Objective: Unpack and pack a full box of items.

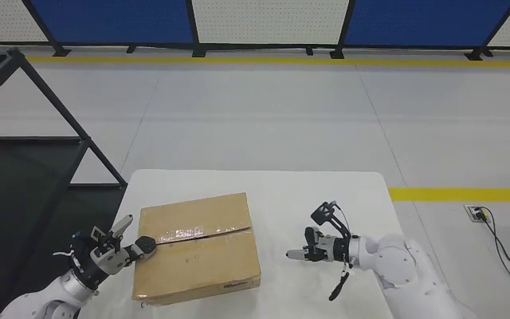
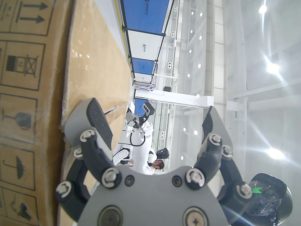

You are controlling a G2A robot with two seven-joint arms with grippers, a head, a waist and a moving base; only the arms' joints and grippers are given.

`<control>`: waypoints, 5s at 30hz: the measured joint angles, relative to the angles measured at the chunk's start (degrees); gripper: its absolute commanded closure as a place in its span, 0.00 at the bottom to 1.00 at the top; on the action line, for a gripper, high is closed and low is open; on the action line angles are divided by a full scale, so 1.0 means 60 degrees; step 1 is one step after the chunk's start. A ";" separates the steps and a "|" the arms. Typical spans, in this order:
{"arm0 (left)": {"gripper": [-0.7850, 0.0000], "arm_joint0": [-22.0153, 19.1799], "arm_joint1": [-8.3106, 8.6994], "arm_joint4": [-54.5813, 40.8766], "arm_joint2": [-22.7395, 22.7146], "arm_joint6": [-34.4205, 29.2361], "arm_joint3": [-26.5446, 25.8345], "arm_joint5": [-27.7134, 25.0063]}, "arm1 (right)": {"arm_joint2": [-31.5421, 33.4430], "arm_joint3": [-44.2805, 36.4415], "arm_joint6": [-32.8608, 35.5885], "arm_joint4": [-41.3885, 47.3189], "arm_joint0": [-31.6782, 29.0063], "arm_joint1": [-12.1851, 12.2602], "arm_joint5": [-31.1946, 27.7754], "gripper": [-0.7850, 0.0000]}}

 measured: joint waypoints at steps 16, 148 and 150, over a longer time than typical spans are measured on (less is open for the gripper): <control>0.00 0.0000 0.0000 0.0000 0.0000 0.0000 0.0000 0.0000 | -0.0739 0.0487 -0.1140 -0.1734 0.0326 0.0022 -0.1469 0.00; 0.00 0.0000 0.0000 0.0000 0.0000 0.0000 0.0000 0.0000 | -0.3088 0.3515 -1.3098 -1.1061 -0.0758 -0.1264 0.6401 0.00; 0.00 0.0000 0.0000 0.0000 0.0000 0.0000 0.0000 0.0000 | -0.3177 0.3613 -1.3261 -1.0958 -0.0761 -0.1361 0.6890 0.00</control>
